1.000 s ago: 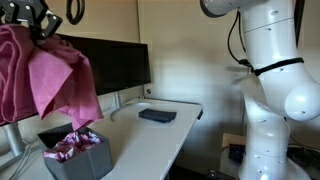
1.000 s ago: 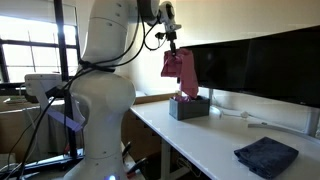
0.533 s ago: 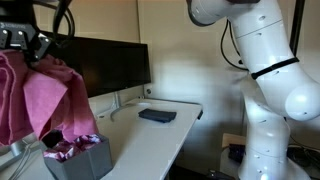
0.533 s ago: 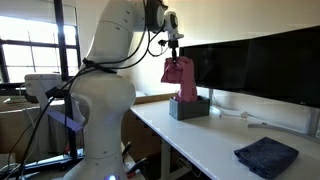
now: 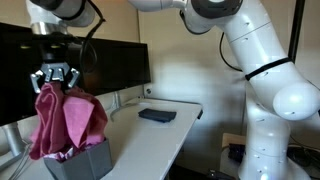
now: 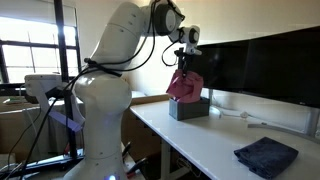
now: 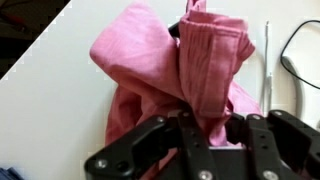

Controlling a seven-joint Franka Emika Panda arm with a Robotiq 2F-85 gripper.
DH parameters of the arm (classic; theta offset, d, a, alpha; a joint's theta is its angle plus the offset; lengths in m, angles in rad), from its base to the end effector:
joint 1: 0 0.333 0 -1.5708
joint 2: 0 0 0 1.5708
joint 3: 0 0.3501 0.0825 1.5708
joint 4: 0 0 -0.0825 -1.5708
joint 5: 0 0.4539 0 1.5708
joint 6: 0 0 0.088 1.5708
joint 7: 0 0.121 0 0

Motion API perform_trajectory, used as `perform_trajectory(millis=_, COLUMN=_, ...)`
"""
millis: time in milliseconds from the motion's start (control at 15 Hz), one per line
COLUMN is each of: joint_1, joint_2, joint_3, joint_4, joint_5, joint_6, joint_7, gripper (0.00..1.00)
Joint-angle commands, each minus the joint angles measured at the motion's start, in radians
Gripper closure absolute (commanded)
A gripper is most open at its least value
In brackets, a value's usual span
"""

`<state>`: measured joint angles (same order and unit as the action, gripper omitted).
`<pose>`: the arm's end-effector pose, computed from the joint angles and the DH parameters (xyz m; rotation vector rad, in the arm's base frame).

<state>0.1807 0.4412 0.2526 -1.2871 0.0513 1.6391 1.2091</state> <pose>0.7022 0.2914 0.5054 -2.8345 1.1992 0.2584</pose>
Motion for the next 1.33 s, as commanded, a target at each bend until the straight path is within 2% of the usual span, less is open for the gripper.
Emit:
perform_trajectory(millis=0, joint_1=-0.097, joint_2=0.003, joint_3=0.006, joint_4=-0.169, joint_5=0.124, joint_6=0.055, joint_7=-0.133, gripper=0.96)
perform_trajectory(millis=67, joint_1=-0.061, joint_2=0.009, joint_3=-0.057, joint_4=-0.213, joint_5=0.16, joint_6=0.074, joint_7=-0.174, gripper=0.96)
perform_trajectory(millis=200, joint_1=-0.046, joint_2=0.041, joint_3=-0.081, joint_4=-0.302, joint_5=0.191, joint_6=0.131, joint_7=-0.208, gripper=0.96)
perform_trajectory(millis=467, joint_1=0.049, joint_2=0.129, joint_3=-0.116, joint_4=-0.413, joint_5=0.146, joint_6=0.251, joint_7=-0.162, gripper=0.96)
perform_trajectory(millis=733, joint_1=0.14, joint_2=0.192, joint_3=-0.139, joint_4=-0.38, joint_5=0.087, joint_6=0.25, joint_7=-0.125, gripper=0.96)
perform_trajectory(millis=1133, joint_1=0.172, joint_2=0.207, joint_3=-0.171, joint_4=-0.389, joint_5=0.049, joint_6=0.248, joint_7=-0.085, gripper=0.97)
perform_trajectory(millis=1200, joint_1=0.176, joint_2=0.191, joint_3=-0.173, joint_4=-0.382, joint_5=0.032, joint_6=0.234, joint_7=-0.089, gripper=0.63)
perform_trajectory(millis=1267, joint_1=0.178, joint_2=0.166, joint_3=-0.172, joint_4=-0.379, joint_5=0.02, joint_6=0.216, joint_7=-0.091, gripper=0.61)
